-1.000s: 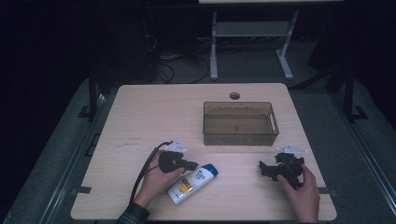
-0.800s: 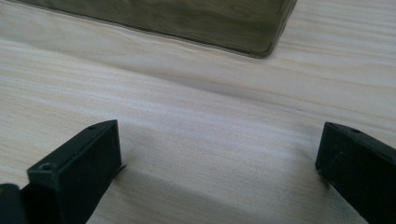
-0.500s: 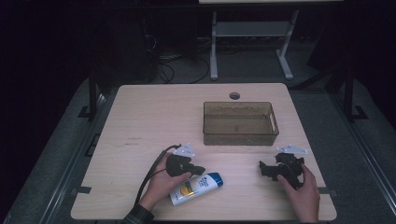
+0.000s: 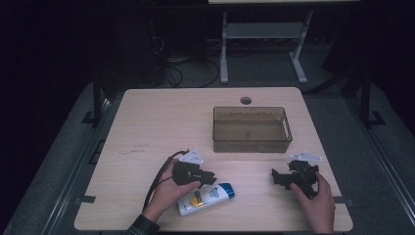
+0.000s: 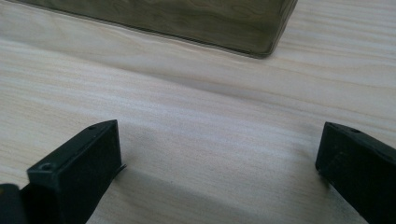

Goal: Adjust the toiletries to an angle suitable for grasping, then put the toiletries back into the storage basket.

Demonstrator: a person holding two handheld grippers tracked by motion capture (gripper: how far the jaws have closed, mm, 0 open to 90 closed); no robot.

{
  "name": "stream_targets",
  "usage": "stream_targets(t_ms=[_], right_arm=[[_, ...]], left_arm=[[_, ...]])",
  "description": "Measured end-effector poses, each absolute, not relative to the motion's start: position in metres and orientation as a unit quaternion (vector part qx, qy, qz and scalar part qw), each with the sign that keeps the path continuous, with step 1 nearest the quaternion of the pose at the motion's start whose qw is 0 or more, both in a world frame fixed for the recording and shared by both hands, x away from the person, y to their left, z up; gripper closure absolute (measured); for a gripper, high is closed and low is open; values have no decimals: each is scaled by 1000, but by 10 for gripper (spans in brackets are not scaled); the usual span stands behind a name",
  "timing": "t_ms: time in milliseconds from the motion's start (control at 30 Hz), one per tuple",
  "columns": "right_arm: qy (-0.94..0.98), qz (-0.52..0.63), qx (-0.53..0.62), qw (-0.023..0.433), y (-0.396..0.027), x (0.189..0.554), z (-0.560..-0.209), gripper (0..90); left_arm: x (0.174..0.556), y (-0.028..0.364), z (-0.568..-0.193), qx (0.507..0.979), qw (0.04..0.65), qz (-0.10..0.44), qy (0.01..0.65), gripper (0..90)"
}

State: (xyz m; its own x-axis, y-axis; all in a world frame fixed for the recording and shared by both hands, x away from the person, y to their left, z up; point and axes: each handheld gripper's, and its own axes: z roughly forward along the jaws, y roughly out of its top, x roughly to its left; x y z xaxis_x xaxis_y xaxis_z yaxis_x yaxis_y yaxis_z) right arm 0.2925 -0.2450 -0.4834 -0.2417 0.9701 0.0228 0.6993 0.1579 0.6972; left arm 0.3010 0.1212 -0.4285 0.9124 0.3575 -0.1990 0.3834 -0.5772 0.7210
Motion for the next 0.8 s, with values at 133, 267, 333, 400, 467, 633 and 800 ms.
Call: stream_targets(t_ms=[133, 267, 333, 400, 467, 633, 800], right_arm=[[727, 303, 574, 223, -245, 293, -483, 0], [727, 303, 574, 223, -245, 293, -483, 0], [727, 303, 574, 223, -245, 293, -483, 0], [727, 303, 575, 223, -244, 293, -483, 0], [727, 303, 574, 223, -244, 293, -483, 0], [728, 303, 574, 222, -244, 294, -483, 0], [728, 303, 574, 222, -244, 294, -483, 0]], left_arm=[[296, 117, -421, 892, 401, -17, 207, 527], [291, 110, -418, 900, 391, -17, 194, 415], [287, 106, -417, 903, 385, -13, 188, 373], [285, 103, -417, 907, 378, -12, 185, 349], [284, 100, -418, 911, 370, -10, 183, 319], [284, 93, -423, 919, 351, -14, 179, 279], [284, 87, -428, 928, 330, -11, 174, 274]])
